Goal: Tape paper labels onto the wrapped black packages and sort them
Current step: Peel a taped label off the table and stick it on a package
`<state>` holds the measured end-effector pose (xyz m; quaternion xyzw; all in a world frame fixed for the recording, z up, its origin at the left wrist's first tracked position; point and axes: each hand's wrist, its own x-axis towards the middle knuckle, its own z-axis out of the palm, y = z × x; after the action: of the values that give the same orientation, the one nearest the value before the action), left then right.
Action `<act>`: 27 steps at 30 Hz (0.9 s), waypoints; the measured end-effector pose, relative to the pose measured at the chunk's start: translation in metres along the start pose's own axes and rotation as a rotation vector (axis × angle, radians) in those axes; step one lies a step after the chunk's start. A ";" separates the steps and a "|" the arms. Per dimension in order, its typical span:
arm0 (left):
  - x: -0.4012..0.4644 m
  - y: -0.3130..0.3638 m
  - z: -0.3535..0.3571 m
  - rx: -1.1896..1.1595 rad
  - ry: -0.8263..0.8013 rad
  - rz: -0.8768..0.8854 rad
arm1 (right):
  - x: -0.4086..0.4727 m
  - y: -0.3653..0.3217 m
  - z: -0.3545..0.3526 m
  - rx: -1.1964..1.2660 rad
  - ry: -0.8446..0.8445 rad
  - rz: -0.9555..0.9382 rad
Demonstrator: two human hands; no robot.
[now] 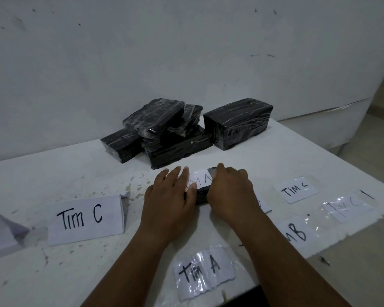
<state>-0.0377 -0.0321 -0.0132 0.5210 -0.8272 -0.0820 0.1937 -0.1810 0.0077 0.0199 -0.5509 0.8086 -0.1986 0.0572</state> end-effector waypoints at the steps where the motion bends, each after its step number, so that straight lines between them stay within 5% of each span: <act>1: -0.001 -0.001 -0.001 -0.007 0.001 0.002 | -0.001 0.000 -0.002 -0.017 0.033 -0.011; 6: -0.016 0.003 -0.016 -0.095 0.221 0.067 | -0.017 0.001 -0.014 0.127 0.276 -0.183; 9: -0.031 0.008 -0.038 -0.190 0.394 0.118 | -0.036 0.002 -0.025 0.217 0.131 -0.344; 13: -0.058 0.012 -0.062 -0.239 0.088 -0.001 | -0.063 0.007 -0.027 0.131 -0.224 -0.358; 18: -0.084 0.007 -0.061 -0.159 -0.385 -0.067 | -0.078 0.012 -0.019 0.049 -0.336 -0.343; 27: -0.091 0.015 -0.054 -0.160 -0.429 -0.095 | -0.078 0.013 -0.032 0.026 -0.443 -0.361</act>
<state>0.0066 0.0596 0.0195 0.5132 -0.8148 -0.2651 0.0500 -0.1718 0.0915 0.0346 -0.7152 0.6625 -0.0908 0.2035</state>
